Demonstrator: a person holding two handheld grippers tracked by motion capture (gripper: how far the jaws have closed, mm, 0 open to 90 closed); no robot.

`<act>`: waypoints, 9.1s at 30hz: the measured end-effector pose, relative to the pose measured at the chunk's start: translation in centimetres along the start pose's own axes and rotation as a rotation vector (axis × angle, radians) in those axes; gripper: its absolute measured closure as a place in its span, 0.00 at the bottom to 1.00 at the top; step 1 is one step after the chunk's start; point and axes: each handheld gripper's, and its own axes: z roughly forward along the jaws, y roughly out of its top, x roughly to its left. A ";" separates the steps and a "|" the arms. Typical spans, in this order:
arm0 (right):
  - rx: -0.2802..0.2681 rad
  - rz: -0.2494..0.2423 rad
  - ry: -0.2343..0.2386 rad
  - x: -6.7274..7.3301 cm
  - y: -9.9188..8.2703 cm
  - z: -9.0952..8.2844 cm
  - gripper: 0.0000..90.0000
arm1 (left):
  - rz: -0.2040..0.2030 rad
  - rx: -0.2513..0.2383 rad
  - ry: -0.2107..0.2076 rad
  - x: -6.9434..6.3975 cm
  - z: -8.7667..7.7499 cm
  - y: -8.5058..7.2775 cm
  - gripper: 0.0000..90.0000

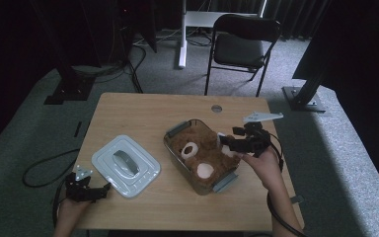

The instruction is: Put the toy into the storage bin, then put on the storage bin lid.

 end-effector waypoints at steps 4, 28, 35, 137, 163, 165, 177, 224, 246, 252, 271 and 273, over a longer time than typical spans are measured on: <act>-0.017 0.031 0.012 -0.9 -1.1 -0.7 0.44 | 0.000 0.002 -0.001 0.0 0.0 0.0 0.00; 0.093 0.050 0.051 -2.1 -4.9 1.4 0.94 | 0.001 0.002 -0.001 0.0 0.0 0.0 0.01; 0.156 0.049 0.075 -1.6 -4.5 4.7 0.98 | 0.000 0.002 -0.001 0.0 0.0 0.0 0.00; 0.311 -0.231 0.219 6.5 -4.3 6.8 0.76 | -0.001 0.003 0.001 0.0 0.0 0.0 0.01; -0.084 0.100 -0.213 -5.6 -7.1 0.5 0.15 | -0.136 0.021 -0.013 -0.3 -2.0 2.4 0.01; -0.059 0.124 -0.257 -6.7 -8.1 1.2 0.15 | -0.133 0.005 -0.031 -0.9 -2.0 3.1 0.01; 0.044 0.189 -0.265 -8.6 -11.1 5.1 0.15 | -0.096 -0.004 -0.084 -4.4 0.2 7.4 0.01; 0.071 0.202 -0.163 -7.4 -12.6 7.7 0.16 | -0.207 -0.065 -0.287 -5.0 3.8 8.5 0.78; 0.106 0.216 0.011 -5.3 -14.3 8.8 0.17 | -0.151 -0.186 -0.402 -4.7 -2.4 9.9 0.90; 0.113 0.193 0.045 -3.8 -14.5 9.1 0.17 | -0.148 -0.226 -0.405 -4.0 -4.5 10.3 0.90; 0.115 0.180 0.153 1.1 -13.8 12.5 0.17 | -0.042 -0.300 -0.500 -5.1 -9.8 13.0 0.91; 0.115 0.182 0.160 1.2 -13.8 12.6 0.17 | -0.037 -0.308 -0.489 -4.7 -10.2 13.2 0.91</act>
